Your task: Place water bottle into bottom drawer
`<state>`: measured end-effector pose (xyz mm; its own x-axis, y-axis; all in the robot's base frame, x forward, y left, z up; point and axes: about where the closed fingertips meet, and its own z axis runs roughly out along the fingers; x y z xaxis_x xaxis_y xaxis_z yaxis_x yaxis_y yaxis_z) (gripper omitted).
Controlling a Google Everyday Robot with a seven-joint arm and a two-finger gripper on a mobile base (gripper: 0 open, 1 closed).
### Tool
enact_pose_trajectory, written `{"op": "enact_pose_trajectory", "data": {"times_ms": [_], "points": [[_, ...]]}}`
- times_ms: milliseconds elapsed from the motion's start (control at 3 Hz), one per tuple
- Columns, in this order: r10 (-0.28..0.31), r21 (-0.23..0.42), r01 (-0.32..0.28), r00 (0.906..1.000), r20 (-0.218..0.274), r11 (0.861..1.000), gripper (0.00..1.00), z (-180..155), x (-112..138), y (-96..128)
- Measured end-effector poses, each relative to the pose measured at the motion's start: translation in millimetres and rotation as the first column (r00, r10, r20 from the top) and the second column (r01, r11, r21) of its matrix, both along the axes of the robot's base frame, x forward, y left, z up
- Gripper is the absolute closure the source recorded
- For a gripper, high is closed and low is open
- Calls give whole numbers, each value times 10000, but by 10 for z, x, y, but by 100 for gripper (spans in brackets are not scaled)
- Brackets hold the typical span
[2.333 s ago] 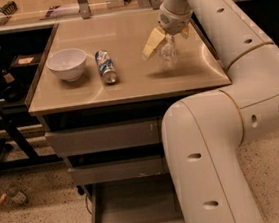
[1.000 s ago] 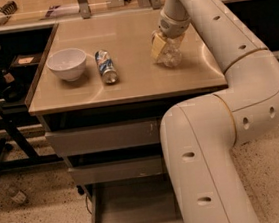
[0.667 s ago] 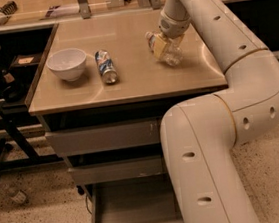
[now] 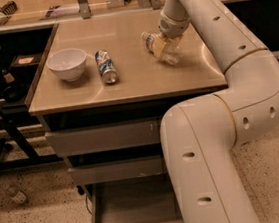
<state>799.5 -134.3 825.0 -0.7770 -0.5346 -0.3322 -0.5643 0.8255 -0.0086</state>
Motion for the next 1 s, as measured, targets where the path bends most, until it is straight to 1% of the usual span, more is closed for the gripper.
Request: {"op": "enact_pose_trajectory", "data": {"times_ms": [333, 667, 1000], "points": [[-111, 274, 107, 9998, 134, 9996, 100, 116, -72, -151], [-576, 566, 570, 9983, 89, 9968, 100, 208, -223, -428], [-949, 770, 960, 9953, -175, 9924, 100, 234, -467, -659]]}}
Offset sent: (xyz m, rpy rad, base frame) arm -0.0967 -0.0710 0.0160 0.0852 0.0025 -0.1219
